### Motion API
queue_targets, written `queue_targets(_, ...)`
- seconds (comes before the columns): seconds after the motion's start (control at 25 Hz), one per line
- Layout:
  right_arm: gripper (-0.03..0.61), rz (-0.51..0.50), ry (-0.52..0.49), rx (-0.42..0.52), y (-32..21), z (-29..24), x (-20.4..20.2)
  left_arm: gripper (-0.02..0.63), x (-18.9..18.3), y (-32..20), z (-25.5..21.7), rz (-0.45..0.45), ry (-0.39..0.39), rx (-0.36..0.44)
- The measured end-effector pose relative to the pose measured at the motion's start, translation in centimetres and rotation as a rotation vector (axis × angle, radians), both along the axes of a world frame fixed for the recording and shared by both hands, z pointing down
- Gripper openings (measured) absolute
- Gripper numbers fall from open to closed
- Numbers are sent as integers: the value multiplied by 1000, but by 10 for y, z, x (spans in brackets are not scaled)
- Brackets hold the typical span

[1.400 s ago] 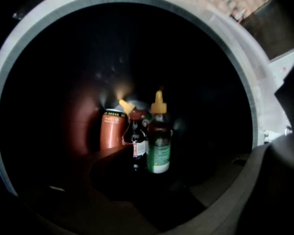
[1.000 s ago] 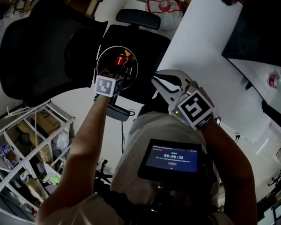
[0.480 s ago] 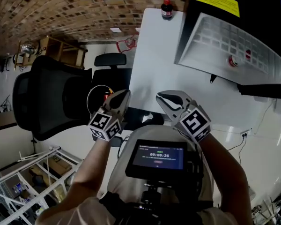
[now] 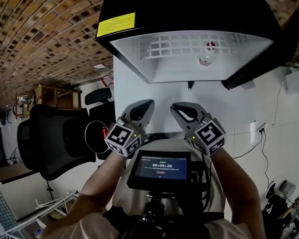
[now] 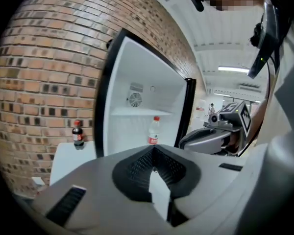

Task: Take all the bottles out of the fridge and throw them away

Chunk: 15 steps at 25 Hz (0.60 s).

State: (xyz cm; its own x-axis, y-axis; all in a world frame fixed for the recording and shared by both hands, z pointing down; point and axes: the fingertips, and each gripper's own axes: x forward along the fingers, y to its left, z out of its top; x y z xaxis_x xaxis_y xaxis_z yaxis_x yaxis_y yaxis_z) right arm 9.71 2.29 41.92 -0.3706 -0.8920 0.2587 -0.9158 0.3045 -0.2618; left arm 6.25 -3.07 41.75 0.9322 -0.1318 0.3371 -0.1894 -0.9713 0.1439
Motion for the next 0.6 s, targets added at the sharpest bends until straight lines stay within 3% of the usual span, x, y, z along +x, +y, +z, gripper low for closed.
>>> queue_targets(0.2,8,86,5,19,21,-4,43,5,51,26,2,79,-2,6)
queue_targets(0.32,8,130,-1,29,33,-7,64,3,71,36,9,90,-23,-33)
queue_targets(0.6,8,208,-19,29,53,1,103,3,117,50,23,133,-64,-26)
